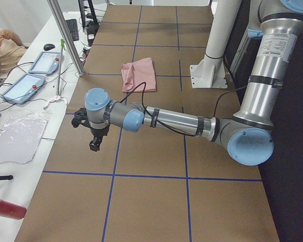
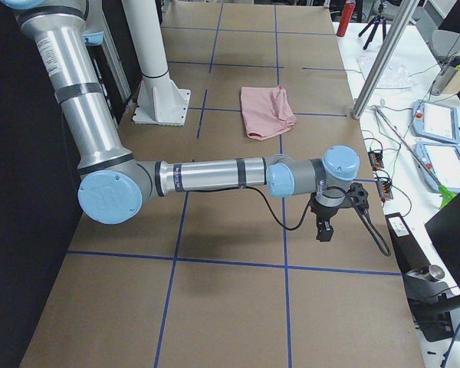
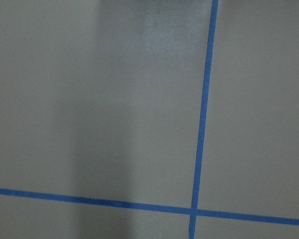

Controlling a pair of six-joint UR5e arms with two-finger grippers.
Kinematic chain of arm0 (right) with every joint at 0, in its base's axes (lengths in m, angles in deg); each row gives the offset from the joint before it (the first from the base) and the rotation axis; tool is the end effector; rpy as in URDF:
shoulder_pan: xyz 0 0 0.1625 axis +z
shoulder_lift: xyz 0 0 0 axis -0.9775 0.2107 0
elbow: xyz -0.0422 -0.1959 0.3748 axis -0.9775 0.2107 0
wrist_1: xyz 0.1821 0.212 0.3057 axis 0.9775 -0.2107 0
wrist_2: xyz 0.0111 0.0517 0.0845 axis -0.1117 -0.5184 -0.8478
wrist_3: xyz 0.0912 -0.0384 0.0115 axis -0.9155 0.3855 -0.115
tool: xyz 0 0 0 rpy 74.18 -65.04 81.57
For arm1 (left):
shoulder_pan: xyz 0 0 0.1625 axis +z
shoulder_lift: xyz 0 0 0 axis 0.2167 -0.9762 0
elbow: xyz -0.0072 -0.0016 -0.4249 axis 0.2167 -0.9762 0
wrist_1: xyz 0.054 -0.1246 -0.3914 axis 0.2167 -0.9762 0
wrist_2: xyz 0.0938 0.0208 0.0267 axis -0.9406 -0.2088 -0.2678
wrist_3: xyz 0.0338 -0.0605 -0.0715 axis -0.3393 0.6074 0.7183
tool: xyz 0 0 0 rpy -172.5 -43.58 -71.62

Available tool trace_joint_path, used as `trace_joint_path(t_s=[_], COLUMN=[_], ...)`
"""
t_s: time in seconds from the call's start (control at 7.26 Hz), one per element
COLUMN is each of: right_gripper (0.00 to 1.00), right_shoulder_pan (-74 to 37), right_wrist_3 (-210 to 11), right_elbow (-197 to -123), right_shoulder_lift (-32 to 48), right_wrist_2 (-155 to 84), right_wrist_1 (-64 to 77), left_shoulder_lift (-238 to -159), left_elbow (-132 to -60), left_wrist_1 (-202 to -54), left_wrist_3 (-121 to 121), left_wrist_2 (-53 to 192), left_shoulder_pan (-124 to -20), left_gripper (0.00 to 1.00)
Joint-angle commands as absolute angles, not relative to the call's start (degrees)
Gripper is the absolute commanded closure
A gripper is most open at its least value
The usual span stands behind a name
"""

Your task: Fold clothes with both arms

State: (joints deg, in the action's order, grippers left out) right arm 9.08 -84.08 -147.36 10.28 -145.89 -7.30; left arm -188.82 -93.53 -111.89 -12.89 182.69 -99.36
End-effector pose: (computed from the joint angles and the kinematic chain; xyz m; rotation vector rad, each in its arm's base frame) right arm 0.0311 -0.6295 0.5688 0.0993 -0.7601 -0.0798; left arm -0.0317 -0.5801 0.5579 0.2755 0.7827 0.1468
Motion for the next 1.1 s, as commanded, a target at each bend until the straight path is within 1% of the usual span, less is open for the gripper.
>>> trace_joint_path(t_s=[0.0,0.55,0.83,0.96], right_gripper=[0.0,0.0,0.0,0.0], right_shoulder_pan=[8.9,8.9,8.9,8.9], right_wrist_3=[-77.0,-77.6,-77.6,-77.6], right_elbow=[-148.2,-148.6,-150.2,-152.4], right_shoulder_lift=[13.2,13.7,14.2,15.1], right_wrist_2=[-146.1,-147.4,-148.3,-149.8], right_wrist_1=[-8.8,-8.1,-8.2,-8.7], left_shoulder_lift=[-186.3,-186.1,-185.3,-184.3], left_elbow=[-94.8,-96.3,-97.7,-99.1], left_wrist_1=[-112.0,-111.3,-111.3,-111.1], left_wrist_3=[-12.6,-12.6,-12.6,-12.7], left_wrist_2=[182.8,185.7,186.6,186.9], left_shoulder_pan=[-99.4,-99.4,-99.5,-99.5], left_gripper=[0.0,0.0,0.0,0.0])
